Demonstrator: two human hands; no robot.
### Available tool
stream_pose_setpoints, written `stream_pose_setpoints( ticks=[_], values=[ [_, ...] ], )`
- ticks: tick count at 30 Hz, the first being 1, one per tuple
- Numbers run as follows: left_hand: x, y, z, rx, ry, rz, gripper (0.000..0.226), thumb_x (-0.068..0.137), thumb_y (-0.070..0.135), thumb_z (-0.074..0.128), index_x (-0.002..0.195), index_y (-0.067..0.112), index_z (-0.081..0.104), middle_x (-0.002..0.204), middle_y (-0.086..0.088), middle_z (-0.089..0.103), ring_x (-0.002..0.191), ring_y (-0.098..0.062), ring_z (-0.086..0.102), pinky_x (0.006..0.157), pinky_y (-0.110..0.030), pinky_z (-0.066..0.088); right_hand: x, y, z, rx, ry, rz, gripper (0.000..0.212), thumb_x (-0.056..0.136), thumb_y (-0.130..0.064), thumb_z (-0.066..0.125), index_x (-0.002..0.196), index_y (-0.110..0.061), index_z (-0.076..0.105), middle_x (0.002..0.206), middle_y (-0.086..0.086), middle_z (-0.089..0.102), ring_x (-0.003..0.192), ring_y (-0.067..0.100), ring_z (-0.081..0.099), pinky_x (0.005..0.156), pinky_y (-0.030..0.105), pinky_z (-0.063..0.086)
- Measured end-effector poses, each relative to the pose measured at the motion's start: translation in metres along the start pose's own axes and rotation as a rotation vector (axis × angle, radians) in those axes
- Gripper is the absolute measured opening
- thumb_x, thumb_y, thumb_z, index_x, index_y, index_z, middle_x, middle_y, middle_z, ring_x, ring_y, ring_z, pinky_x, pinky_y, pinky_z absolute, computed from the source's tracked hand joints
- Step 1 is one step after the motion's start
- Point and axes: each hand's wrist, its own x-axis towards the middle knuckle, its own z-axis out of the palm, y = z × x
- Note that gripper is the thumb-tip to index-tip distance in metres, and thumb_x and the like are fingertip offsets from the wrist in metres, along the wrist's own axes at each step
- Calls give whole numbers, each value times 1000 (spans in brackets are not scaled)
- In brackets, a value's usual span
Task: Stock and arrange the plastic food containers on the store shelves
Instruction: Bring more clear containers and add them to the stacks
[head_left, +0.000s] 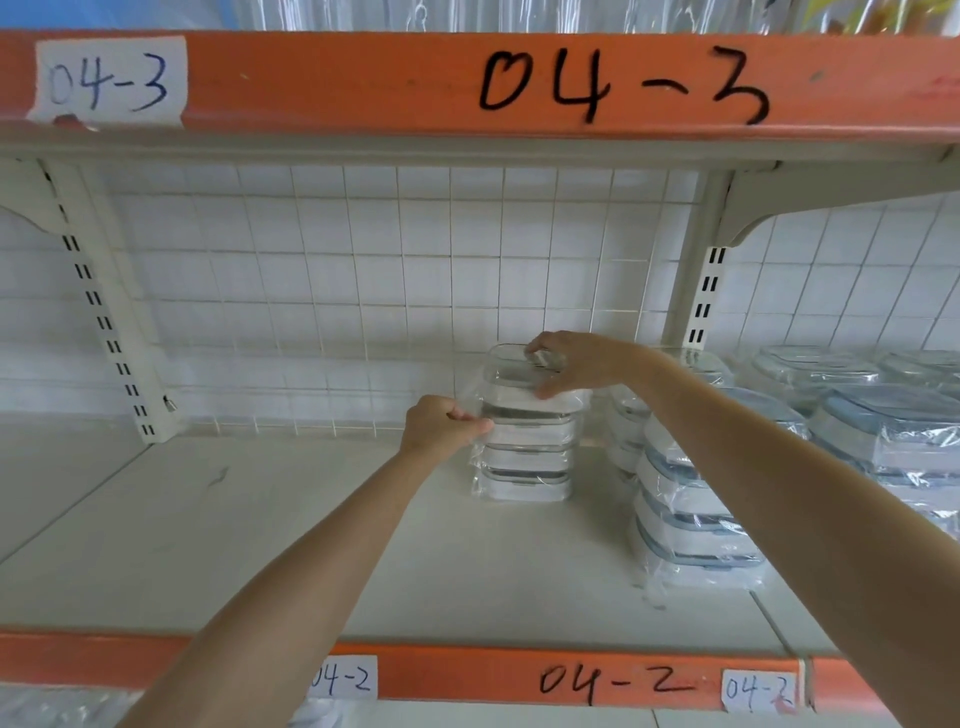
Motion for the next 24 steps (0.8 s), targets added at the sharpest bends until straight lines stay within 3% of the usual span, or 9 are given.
stream_pose_setpoints(
  ticks=[2,5,7,9,13,16,19,22,24],
  values=[
    [0,0,3,-8,4,-16,37,70,27,82,79,-5,65,84,-8,71,81,-21,69,70,-26,49,-1,0,0,27,9,-46,62,84,-29,69,138,-25,41,144,0,38,130,22,37,102,29,27],
    [1,1,4,-2,10,-23,39,70,28,81,81,-6,66,85,-11,72,84,-21,69,65,-23,46,-3,-1,5,96,54,-110,54,86,-18,66,136,-26,45,143,-4,43,130,17,38,97,20,24],
    [2,2,3,11,-14,-27,35,70,29,81,84,1,66,86,-5,71,88,-20,68,68,-21,47,-4,-1,8,106,77,-128,53,87,-15,65,136,-25,46,142,-5,45,129,15,39,92,15,22],
    [1,6,0,-7,-52,-40,45,69,32,83,101,12,59,98,1,65,94,-18,63,73,-24,49,-4,-2,11,77,91,-147,55,87,-15,65,137,-22,45,143,-2,44,130,17,38,94,14,22],
    [7,22,-10,33,-74,59,87,63,37,86,133,18,39,118,0,48,108,-16,50,81,-24,38,-6,-3,20,-68,88,-145,74,79,-17,73,143,-19,35,147,2,36,134,23,31,107,26,19],
    [9,28,-10,115,-201,45,90,67,28,85,140,18,34,133,-3,48,123,-21,46,96,-27,39,-7,-5,29,-264,93,-90,92,72,-21,78,146,-26,22,150,-3,27,137,26,25,112,42,24],
    [4,24,2,36,-235,-52,66,72,15,80,130,10,47,120,-12,62,110,-28,60,95,-39,49,-9,-7,34,-325,132,-24,93,72,-19,79,144,-29,21,147,-4,27,132,32,29,104,45,38],
    [1,22,13,4,-157,-72,56,72,15,79,122,7,55,93,-9,68,82,-25,70,87,-33,54,-14,-8,30,-365,143,21,90,71,-19,80,141,-28,24,139,-4,33,126,33,36,91,44,48],
    [-1,21,19,-2,-119,-72,56,72,17,80,121,5,55,92,-11,68,76,-25,70,86,-32,54,-16,-8,29,-389,146,45,88,71,-20,80,139,-27,25,137,-4,35,125,32,37,89,46,49]
  ],
)
